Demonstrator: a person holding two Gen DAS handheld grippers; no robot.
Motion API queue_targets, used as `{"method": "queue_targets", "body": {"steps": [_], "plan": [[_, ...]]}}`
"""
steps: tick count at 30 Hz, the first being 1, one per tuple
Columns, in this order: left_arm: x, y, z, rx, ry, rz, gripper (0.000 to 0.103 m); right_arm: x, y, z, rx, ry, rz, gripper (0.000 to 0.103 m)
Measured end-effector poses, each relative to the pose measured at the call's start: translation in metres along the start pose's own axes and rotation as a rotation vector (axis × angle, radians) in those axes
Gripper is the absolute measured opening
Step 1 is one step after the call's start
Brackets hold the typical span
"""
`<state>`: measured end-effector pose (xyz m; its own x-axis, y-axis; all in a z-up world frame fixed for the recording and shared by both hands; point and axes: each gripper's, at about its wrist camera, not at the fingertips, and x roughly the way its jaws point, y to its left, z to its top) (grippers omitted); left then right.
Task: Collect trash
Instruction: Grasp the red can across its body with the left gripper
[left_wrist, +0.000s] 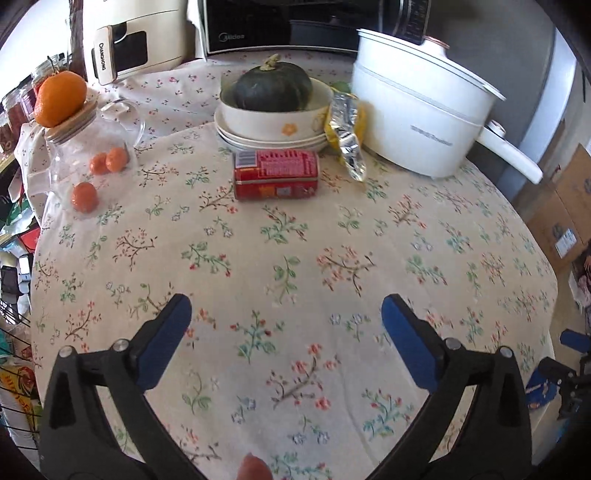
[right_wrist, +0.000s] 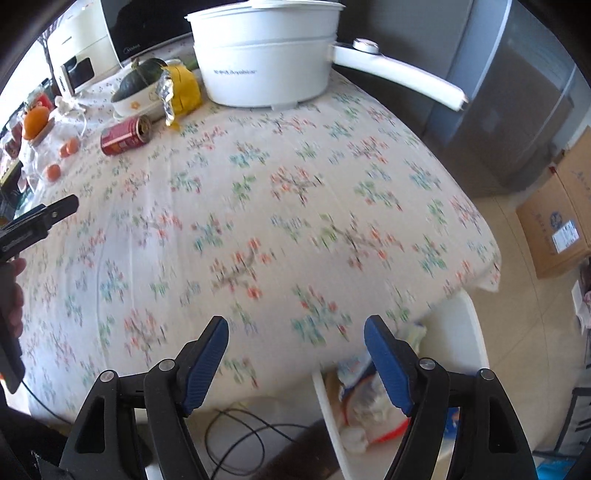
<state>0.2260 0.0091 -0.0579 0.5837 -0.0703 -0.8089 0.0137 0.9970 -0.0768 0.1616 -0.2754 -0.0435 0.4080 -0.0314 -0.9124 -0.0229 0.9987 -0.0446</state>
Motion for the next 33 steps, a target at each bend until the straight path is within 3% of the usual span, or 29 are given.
{"method": "queue_targets", "body": {"steps": [10, 18, 21, 27, 33], "plan": [[0.084, 0.011, 0.050, -0.112, -0.025, 0.037, 0.102, 0.050, 0.017, 0.073, -0.007, -0.049, 0.023, 0.081], [0.109, 0.018, 0.071, -0.162, -0.076, 0.008, 0.102, 0.077, 0.030, 0.100, -0.035, -0.090, 0.035, 0.081], [0.112, 0.024, 0.076, -0.182, -0.079, -0.032, 0.092, 0.081, 0.038, 0.104, -0.050, -0.114, 0.030, 0.081], [0.100, 0.031, 0.076, -0.121, -0.105, -0.038, 0.091, 0.085, 0.061, 0.117, -0.061, -0.148, 0.046, 0.081], [0.063, 0.059, 0.061, -0.056, -0.106, -0.029, 0.091, 0.092, 0.092, 0.137, -0.056, -0.221, 0.119, 0.081]]}}
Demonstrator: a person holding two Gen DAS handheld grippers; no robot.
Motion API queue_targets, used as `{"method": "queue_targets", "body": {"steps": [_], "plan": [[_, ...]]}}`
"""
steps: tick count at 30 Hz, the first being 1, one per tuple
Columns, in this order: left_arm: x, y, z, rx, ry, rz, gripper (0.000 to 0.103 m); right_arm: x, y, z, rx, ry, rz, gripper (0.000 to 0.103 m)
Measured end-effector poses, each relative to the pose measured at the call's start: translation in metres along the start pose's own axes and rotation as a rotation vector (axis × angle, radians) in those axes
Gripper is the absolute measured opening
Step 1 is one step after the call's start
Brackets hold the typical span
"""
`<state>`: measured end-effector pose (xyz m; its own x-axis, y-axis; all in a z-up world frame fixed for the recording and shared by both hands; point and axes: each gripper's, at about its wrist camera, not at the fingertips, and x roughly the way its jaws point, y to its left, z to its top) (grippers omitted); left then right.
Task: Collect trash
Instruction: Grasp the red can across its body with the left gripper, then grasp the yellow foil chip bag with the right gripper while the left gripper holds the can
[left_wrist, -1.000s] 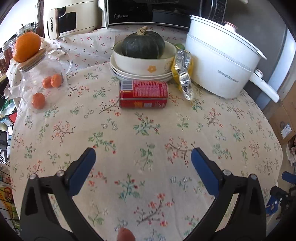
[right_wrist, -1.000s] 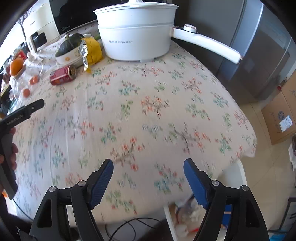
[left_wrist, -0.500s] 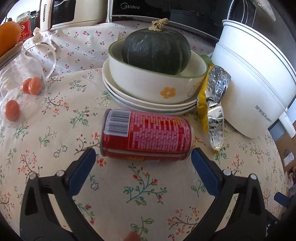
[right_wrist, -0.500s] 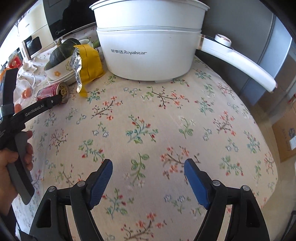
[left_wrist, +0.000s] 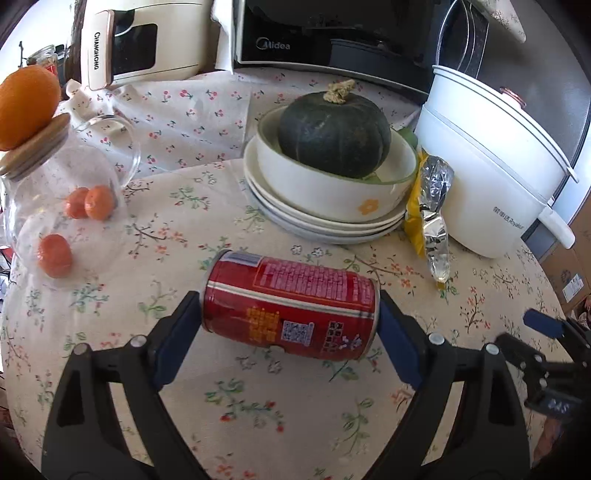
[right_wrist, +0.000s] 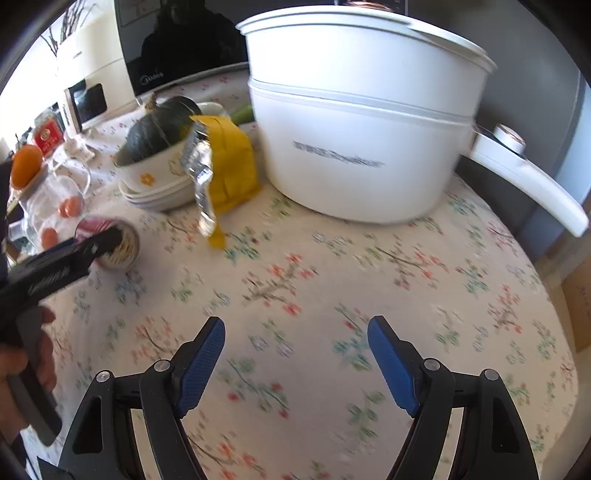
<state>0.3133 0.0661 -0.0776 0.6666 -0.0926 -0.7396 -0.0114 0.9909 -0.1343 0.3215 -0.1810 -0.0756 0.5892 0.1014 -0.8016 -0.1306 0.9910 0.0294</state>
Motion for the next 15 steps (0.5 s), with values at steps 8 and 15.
{"method": "queue_targets", "body": {"steps": [8, 15], "plan": [[-0.026, 0.045, -0.017, -0.019, 0.017, -0.036, 0.091, 0.041, 0.039, 0.039, 0.028, -0.046, 0.084, 0.065], [-0.029, 0.048, -0.023, 0.023, 0.017, -0.022, 0.091, 0.065, 0.062, 0.049, -0.015, -0.025, 0.062, 0.034]]}}
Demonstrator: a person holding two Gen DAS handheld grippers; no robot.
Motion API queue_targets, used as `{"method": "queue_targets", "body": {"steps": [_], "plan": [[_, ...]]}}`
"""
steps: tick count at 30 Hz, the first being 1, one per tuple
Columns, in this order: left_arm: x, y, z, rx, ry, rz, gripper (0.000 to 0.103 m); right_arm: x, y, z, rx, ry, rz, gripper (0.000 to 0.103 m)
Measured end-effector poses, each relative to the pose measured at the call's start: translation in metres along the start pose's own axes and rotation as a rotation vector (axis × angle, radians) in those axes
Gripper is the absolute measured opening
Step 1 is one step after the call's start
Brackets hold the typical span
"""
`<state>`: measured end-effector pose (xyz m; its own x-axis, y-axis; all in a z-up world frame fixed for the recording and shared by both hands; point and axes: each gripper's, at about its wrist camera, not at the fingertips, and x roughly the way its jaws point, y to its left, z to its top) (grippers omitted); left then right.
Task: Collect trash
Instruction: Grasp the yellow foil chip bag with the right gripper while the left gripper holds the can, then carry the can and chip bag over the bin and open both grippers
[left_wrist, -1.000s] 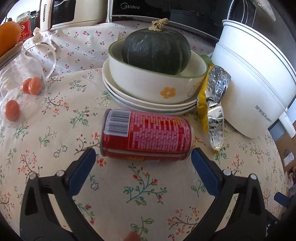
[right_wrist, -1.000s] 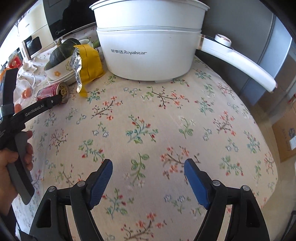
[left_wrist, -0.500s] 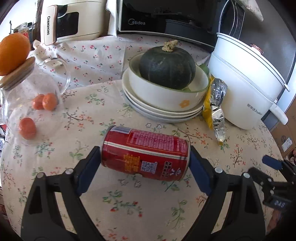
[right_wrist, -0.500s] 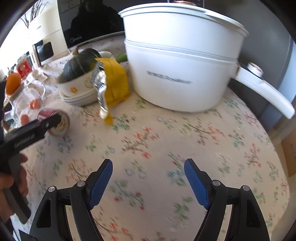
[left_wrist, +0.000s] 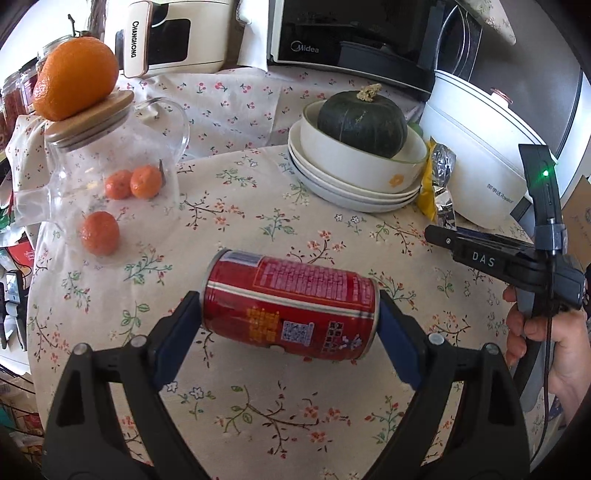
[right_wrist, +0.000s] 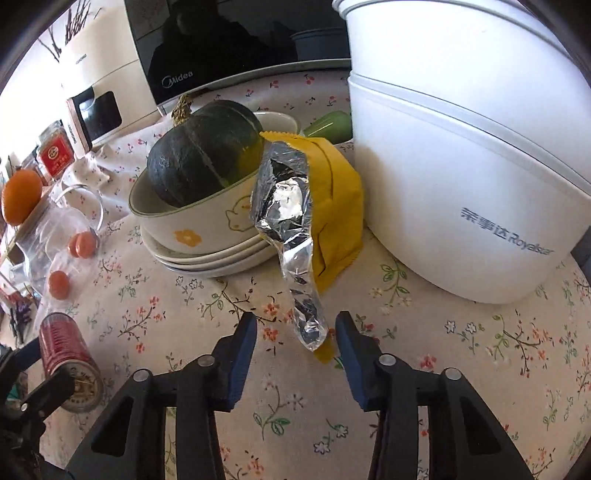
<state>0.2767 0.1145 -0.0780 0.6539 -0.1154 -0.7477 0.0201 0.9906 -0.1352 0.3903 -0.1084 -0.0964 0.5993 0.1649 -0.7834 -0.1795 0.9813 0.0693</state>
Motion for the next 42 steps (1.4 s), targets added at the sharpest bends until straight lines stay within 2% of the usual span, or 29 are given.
{"method": "queue_targets", "body": {"steps": [1, 2, 5, 11, 16, 27, 36, 42], "plan": [[-0.001, 0.001, 0.000, -0.004, 0.000, 0.001, 0.091, 0.001, 0.001, -0.001, -0.009, 0.004, -0.006, 0.020], [-0.001, 0.002, 0.000, -0.008, -0.002, 0.002, 0.091, 0.002, 0.003, -0.002, -0.016, 0.011, -0.010, 0.011], [-0.005, 0.001, 0.001, -0.014, -0.009, 0.006, 0.091, -0.005, 0.005, -0.006, -0.031, 0.015, -0.023, 0.006], [-0.028, -0.008, -0.003, -0.005, -0.010, 0.009, 0.091, -0.048, 0.011, -0.022, -0.088, 0.020, -0.017, 0.004], [-0.064, -0.023, -0.015, 0.015, -0.011, -0.006, 0.091, -0.096, 0.016, -0.044, -0.137, 0.040, 0.006, 0.004], [-0.129, -0.062, -0.064, 0.040, 0.025, -0.076, 0.091, -0.193, 0.016, -0.109, -0.137, 0.091, 0.025, 0.003], [-0.157, -0.101, -0.096, 0.114, 0.042, -0.147, 0.091, -0.252, 0.001, -0.151, -0.139, 0.097, 0.045, 0.003], [-0.157, -0.129, -0.107, 0.171, 0.062, -0.212, 0.091, -0.273, -0.026, -0.174, -0.072, 0.136, 0.057, 0.003]]}}
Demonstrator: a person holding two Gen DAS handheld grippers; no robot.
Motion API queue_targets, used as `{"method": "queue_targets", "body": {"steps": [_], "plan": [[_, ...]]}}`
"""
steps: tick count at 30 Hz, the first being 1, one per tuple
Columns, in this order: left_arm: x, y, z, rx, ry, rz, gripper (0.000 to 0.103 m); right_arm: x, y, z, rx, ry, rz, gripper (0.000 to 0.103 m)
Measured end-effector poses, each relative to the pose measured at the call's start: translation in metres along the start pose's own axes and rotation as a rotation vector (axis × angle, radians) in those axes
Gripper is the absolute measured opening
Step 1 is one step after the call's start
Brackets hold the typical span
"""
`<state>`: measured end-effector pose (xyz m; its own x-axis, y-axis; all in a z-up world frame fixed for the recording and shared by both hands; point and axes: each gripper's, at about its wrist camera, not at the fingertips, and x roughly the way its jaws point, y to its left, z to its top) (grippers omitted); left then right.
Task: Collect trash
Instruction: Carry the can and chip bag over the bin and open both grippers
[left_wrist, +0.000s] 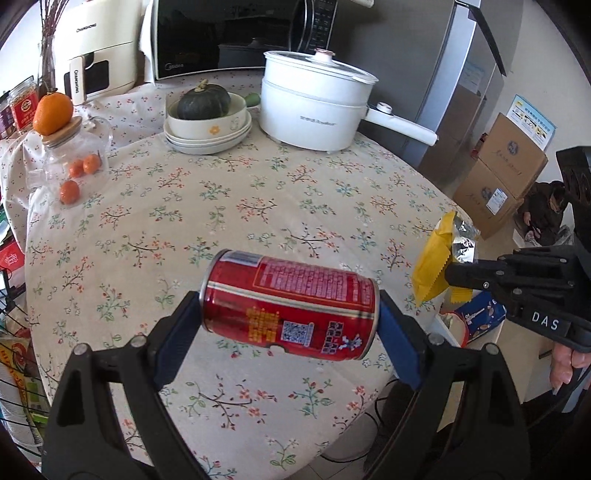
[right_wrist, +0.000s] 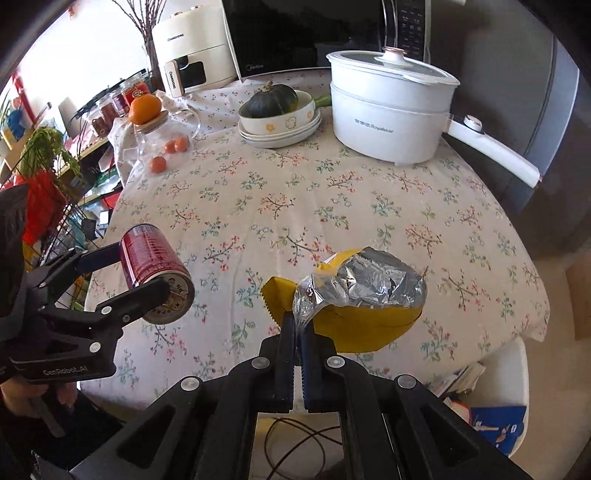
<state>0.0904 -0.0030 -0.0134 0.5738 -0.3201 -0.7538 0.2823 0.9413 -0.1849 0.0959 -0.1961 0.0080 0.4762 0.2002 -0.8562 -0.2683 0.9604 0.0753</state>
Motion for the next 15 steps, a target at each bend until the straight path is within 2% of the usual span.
{"method": "queue_targets", "body": {"steps": [4, 15], "plan": [[0.008, -0.021, -0.002, 0.046, 0.022, -0.030, 0.091, -0.012, -0.021, -0.020, 0.015, 0.011, -0.013, 0.003], [0.032, -0.100, -0.011, 0.176, 0.084, -0.130, 0.091, -0.015, -0.126, -0.080, 0.212, 0.091, -0.104, 0.003]]}}
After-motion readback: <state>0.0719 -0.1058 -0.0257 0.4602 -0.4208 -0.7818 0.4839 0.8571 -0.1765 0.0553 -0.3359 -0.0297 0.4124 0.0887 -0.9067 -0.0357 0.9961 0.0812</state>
